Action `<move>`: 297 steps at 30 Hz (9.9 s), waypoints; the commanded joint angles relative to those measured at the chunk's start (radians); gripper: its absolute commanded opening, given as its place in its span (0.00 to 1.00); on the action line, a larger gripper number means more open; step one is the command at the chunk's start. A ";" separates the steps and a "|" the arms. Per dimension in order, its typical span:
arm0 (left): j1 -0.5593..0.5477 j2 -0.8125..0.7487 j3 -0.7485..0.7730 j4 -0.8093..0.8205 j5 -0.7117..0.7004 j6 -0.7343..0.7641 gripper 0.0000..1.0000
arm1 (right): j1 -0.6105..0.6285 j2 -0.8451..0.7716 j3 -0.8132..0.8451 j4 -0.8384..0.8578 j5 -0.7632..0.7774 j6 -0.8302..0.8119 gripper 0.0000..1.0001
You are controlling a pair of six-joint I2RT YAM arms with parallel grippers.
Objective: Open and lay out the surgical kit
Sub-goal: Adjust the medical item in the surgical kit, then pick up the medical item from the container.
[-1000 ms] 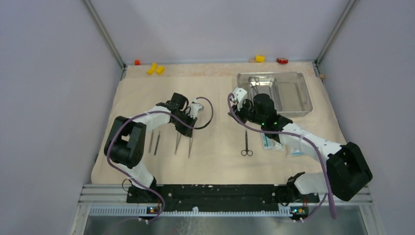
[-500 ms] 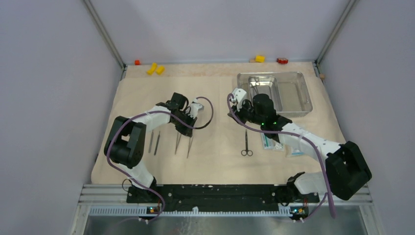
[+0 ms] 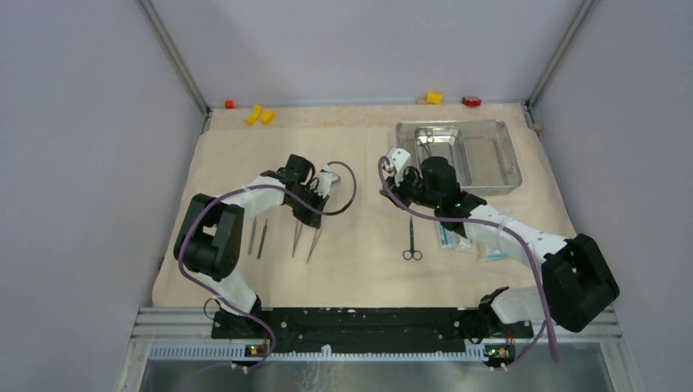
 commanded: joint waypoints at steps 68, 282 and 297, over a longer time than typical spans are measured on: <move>0.149 -0.095 -0.114 0.190 0.071 -0.225 0.11 | -0.011 0.055 0.003 0.050 -0.004 -0.037 0.18; 0.257 -0.445 -0.029 0.348 -0.135 -0.052 0.01 | -0.479 0.492 0.662 -0.423 0.169 0.117 0.45; 0.258 -0.252 0.088 0.282 -0.054 0.004 0.72 | -0.480 0.701 0.764 -0.502 0.057 0.008 0.51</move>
